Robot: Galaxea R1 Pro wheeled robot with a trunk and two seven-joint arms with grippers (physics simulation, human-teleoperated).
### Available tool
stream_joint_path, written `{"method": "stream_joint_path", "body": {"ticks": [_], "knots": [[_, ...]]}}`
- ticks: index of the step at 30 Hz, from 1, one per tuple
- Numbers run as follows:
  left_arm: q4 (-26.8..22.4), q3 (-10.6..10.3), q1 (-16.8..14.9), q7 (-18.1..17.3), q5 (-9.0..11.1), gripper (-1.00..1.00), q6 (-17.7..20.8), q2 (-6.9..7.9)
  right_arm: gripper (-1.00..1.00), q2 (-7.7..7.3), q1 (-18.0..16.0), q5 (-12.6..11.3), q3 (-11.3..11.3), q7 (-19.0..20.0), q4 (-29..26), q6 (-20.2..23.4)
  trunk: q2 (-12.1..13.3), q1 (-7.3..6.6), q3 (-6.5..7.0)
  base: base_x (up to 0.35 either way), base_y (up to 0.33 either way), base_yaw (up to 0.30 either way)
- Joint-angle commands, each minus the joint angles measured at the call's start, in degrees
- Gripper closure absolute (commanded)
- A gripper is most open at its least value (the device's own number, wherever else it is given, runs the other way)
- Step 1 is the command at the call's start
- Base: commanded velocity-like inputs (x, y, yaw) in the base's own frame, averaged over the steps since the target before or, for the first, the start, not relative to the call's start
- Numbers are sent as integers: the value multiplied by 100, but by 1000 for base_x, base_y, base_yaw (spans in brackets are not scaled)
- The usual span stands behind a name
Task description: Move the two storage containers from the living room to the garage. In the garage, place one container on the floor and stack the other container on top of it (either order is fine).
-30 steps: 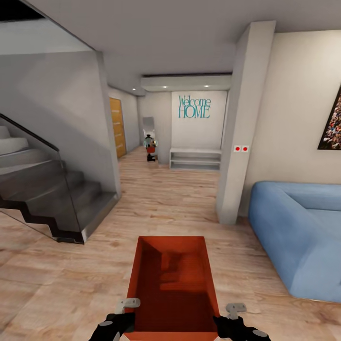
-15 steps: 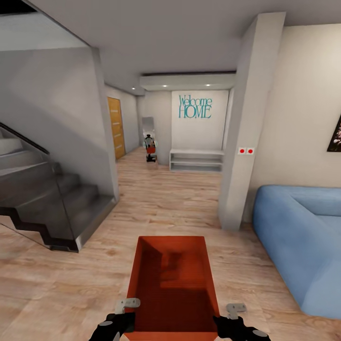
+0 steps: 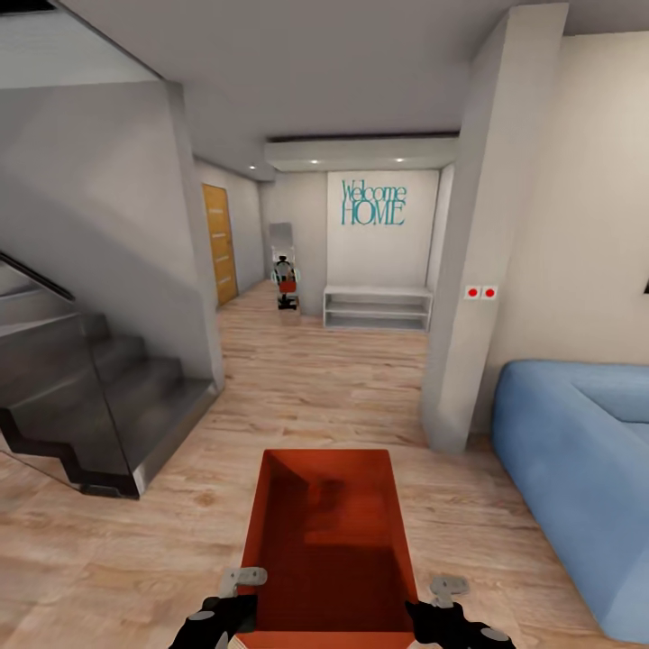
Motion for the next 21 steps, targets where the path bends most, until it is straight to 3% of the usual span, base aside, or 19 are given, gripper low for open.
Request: {"method": "stream_joint_path", "body": {"ticks": [1,21], "knots": [[-82,-19,-5,37,69,100,26,-3,100,122,1,23,57,83,19,-1,-6,4,-9,327,0,0],[-81,-24,-5,37,68,100,26,-3,100,122,1,15,56,51,21,-3,-6,4,-9,327,0,0]]}}
